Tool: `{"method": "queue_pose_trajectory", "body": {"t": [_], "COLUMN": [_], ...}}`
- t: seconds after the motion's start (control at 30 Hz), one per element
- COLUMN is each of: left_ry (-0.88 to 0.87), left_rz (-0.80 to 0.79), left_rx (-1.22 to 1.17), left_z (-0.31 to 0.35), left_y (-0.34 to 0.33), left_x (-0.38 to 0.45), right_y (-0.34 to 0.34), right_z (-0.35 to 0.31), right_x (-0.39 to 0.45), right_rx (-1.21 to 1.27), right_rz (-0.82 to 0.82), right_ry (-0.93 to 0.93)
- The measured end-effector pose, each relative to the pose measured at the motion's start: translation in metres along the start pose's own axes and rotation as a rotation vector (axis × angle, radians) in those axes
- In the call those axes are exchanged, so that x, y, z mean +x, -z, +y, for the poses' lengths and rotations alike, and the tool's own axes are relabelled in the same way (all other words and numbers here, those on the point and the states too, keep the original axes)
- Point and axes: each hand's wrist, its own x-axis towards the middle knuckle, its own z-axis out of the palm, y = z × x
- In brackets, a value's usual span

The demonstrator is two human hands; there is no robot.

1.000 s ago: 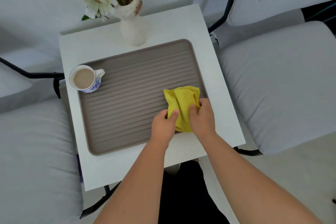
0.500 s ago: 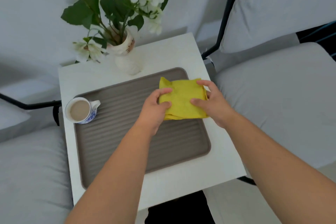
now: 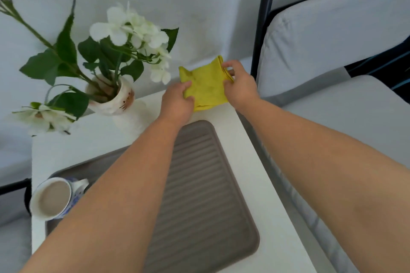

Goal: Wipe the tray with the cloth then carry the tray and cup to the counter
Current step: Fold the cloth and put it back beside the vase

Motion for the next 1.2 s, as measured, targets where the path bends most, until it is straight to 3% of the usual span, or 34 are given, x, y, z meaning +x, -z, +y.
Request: {"method": "queue_pose_trajectory", "body": {"t": [0.13, 0.23, 0.33, 0.5, 0.63, 0.77, 0.97, 1.2], "left_ry": [-0.006, 0.008, -0.030, -0.145, -0.080, 0.054, 0.206, 0.303], "left_rz": [0.008, -0.070, -0.045, 0.018, 0.070, 0.217, 0.449, 0.375], "left_rx": [0.021, 0.163, 0.148, 0.024, 0.007, -0.051, -0.044, -0.145], "left_z": [-0.013, -0.021, -0.028, -0.051, -0.085, -0.111, -0.156, -0.209], "left_y": [-0.012, -0.020, -0.020, 0.005, 0.044, 0.081, 0.132, 0.148], "left_x": [0.012, 0.001, -0.029, -0.118, -0.194, -0.255, -0.285, -0.254], "right_y": [-0.020, -0.030, -0.033, -0.040, -0.056, -0.084, -0.133, -0.190], "right_z": [0.020, 0.043, 0.050, 0.021, -0.017, -0.057, -0.111, -0.138], "right_x": [0.012, 0.009, -0.009, -0.060, -0.118, -0.156, -0.189, -0.212], "right_rx": [-0.103, -0.228, -0.320, -0.141, 0.013, 0.148, 0.176, 0.215], "right_rz": [0.035, -0.064, 0.000, 0.061, -0.075, -0.358, -0.603, -0.704], "right_ry": [0.071, -0.035, -0.114, -0.101, -0.131, -0.173, -0.250, -0.264]}}
